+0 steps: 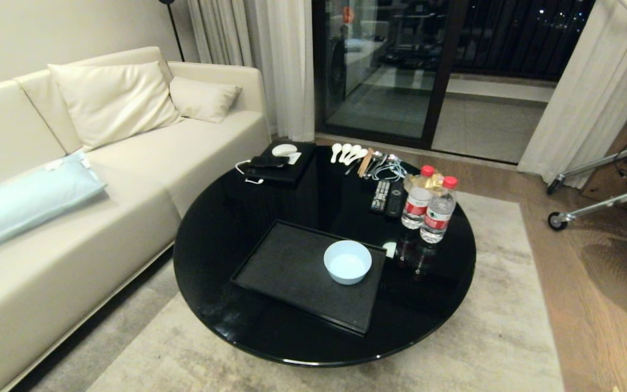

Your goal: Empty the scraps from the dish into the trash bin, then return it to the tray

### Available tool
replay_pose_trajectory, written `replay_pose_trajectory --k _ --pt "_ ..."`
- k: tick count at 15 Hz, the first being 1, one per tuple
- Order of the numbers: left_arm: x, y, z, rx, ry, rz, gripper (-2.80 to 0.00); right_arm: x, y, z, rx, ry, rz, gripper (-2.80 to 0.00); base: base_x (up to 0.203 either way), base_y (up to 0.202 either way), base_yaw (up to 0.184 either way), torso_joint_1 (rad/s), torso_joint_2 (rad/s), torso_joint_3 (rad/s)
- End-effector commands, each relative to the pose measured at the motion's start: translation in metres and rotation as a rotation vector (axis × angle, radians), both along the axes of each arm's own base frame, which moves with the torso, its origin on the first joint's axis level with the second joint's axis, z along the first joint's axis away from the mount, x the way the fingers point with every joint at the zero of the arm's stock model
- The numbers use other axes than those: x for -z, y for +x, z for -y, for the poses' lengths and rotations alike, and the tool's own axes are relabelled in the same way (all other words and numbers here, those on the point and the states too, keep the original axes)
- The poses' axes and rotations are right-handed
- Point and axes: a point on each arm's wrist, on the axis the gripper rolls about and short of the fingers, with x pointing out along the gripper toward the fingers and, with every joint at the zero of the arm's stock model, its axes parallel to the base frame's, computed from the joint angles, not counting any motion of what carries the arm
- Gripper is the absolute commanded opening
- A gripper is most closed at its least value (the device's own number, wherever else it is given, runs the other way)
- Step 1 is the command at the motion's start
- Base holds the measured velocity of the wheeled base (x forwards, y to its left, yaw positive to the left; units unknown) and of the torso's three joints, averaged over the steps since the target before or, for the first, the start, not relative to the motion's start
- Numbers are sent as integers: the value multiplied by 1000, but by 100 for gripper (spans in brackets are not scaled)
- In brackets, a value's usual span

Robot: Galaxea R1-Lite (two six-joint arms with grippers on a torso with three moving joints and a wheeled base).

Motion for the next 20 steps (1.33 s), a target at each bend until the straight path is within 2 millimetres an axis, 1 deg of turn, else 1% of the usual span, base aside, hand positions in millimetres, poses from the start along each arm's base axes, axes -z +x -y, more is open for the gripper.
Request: replay_pose_trajectory --k 1,20 --pt "0 0 0 0 0 1 -280 1 -1 0 1 -2 8 -280 0 0 0 0 0 0" --pt "0 0 0 0 0 1 -280 1 -1 0 3 -14 9 -280 0 0 0 0 0 0"
